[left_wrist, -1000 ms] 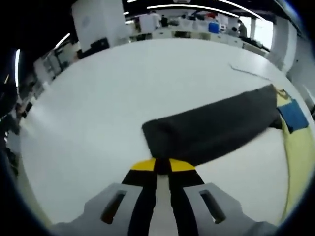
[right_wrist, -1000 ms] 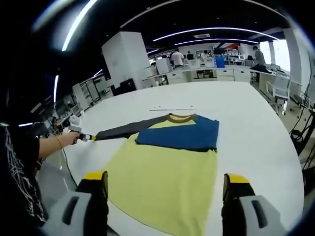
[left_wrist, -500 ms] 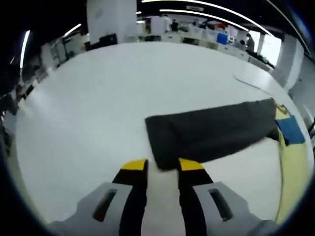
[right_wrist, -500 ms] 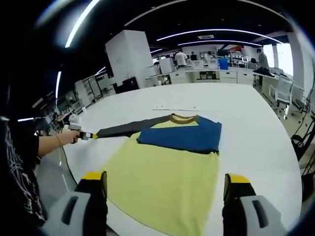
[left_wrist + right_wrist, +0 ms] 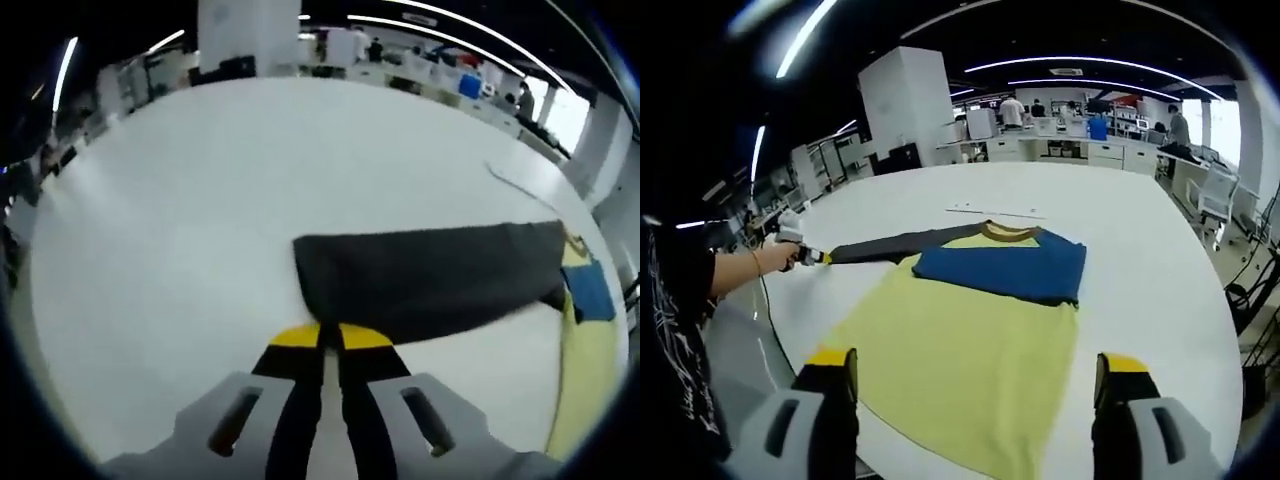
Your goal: Fold the garment on the visible template until the final outline fits inside the template.
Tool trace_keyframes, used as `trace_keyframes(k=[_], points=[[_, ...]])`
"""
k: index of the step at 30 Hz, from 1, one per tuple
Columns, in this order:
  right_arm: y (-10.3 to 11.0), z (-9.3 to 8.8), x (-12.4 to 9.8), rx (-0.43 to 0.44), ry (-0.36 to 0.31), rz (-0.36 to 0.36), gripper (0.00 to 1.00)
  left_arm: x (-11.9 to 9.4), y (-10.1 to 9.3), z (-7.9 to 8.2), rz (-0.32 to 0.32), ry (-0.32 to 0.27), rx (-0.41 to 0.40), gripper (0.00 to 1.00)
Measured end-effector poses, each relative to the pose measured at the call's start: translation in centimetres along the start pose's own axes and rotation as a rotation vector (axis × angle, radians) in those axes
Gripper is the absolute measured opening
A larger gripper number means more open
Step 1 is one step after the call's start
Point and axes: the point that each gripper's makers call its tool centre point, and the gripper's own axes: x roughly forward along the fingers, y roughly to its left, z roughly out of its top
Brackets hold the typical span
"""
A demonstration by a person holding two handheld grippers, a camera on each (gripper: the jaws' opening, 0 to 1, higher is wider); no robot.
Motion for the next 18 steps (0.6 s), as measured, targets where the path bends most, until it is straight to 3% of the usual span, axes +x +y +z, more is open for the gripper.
trace_keyframes(k=[7,14,15,16,18], points=[[-0.2,-0.2,0.0,-0.006,0.005,0.002,0.99,-1.3,-0.8,1.1,-0.017,-0.034,0.015,0.01],[0.1,-0.2,0.1,-0.005,-0.002,0.014,0.99,-2.5,-2.3,3.2,-0.041,-0.093,0.059,0.01],[0.2,-0.2,0.1,-0.005,-0.003,0.016,0.99,-2.7,-2.6,3.4,-0.045,-0.098,0.070,0.01],[0.2,-0.2,0.1,-0.004,-0.004,0.018,0.99,-2.8,-2.9,3.8,-0.040,-0.098,0.132,0.02],[0.2,-0.2,0.2,0.000,-0.008,0.021,0.99,-3.0,-3.4,4.0,-0.038,-0.099,0.152,0.02]])
